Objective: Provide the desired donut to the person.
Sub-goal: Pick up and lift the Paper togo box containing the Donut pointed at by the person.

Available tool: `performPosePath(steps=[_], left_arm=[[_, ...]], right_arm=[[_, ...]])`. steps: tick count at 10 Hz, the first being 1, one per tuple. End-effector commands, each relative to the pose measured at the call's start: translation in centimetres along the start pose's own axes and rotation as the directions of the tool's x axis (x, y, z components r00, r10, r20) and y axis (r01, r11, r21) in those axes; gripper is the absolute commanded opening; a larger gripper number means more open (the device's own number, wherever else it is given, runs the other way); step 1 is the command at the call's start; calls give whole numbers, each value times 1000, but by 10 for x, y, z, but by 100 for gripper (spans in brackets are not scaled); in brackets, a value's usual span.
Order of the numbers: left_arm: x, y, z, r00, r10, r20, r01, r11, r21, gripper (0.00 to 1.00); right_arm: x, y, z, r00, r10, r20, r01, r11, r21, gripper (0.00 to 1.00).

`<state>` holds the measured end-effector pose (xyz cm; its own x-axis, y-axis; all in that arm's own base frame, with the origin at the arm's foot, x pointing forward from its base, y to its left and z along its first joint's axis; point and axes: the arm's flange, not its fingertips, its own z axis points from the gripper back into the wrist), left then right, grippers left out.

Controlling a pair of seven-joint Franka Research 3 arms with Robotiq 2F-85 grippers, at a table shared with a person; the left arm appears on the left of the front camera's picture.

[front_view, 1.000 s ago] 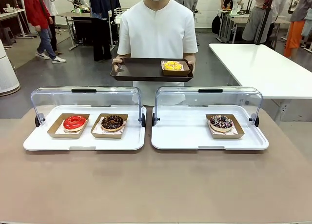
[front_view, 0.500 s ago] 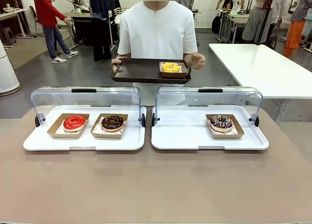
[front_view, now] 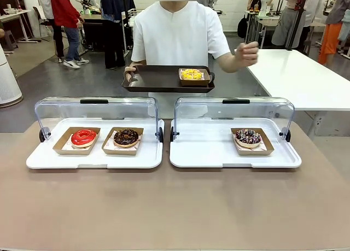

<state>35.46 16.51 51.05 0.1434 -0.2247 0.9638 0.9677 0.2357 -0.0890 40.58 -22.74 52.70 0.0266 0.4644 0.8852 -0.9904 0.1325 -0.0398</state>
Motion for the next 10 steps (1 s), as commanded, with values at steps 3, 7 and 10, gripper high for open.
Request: performPosePath(steps=[3,7,10], left_arm=[[1,-1,1,1000,-5,7,5,1000,-2,100],[1,-1,1,1000,-5,7,5,1000,-2,100],[1,-1,1,1000,-5,7,5,1000,-2,100]], right_arm=[[-1,0,1,1000,0,2,0,1000,-2,100],[-1,0,1,1000,0,2,0,1000,-2,100],[-1,0,1,1000,0,2,0,1000,-2,100]])
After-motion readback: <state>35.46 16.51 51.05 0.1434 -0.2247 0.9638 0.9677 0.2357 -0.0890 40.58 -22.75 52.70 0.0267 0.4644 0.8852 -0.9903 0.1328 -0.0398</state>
